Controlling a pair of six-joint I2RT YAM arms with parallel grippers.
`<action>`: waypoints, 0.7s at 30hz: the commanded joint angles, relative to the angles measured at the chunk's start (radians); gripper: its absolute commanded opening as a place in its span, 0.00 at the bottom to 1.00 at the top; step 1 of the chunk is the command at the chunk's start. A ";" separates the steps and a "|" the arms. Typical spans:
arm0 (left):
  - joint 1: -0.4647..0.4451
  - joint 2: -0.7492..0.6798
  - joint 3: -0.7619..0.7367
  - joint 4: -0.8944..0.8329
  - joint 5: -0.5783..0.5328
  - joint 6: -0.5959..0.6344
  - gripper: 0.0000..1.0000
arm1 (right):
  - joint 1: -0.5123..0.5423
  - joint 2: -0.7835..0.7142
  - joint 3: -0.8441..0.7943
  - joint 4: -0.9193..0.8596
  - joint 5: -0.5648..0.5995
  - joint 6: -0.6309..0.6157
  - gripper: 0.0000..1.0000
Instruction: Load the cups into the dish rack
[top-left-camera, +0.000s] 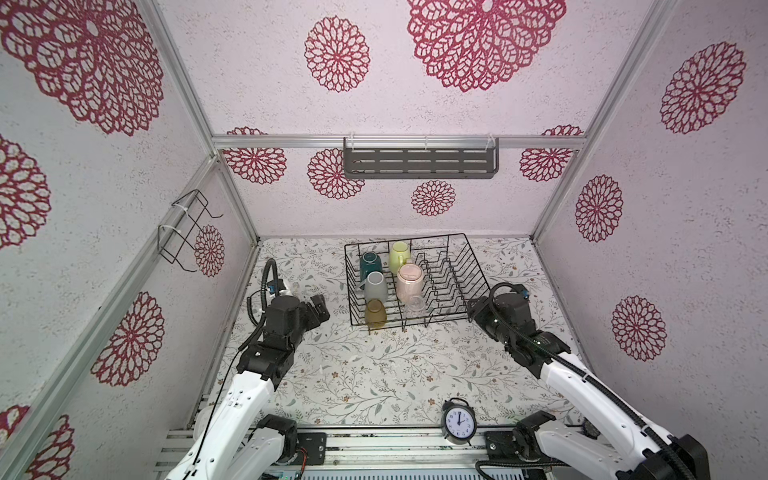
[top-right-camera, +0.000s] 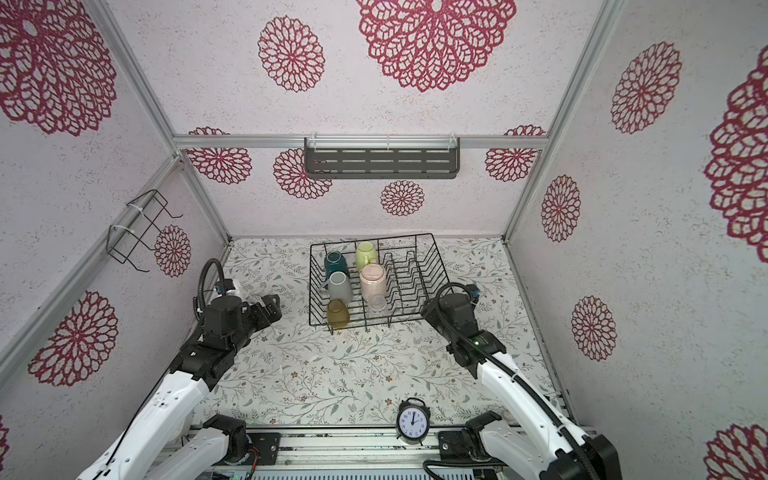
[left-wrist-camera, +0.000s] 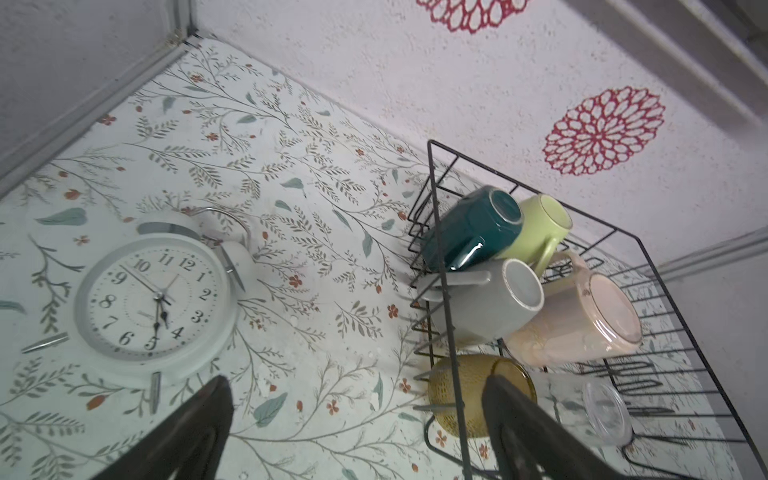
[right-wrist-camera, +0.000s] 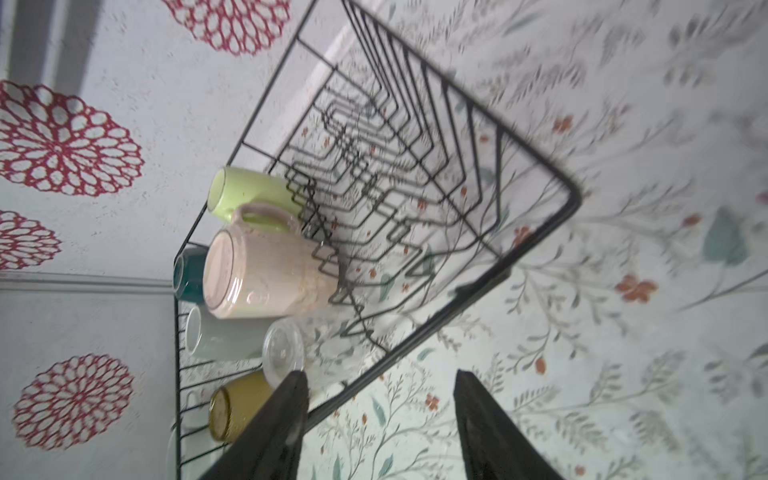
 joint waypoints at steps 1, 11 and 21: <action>0.033 0.013 -0.017 0.022 0.002 0.035 0.97 | -0.123 -0.016 0.046 0.016 0.060 -0.292 0.64; 0.084 0.036 -0.029 0.098 -0.204 0.253 0.97 | -0.314 0.051 -0.142 0.424 0.171 -0.501 0.99; 0.221 0.177 -0.251 0.585 -0.099 0.498 0.97 | -0.342 0.227 -0.445 1.052 0.190 -0.807 0.99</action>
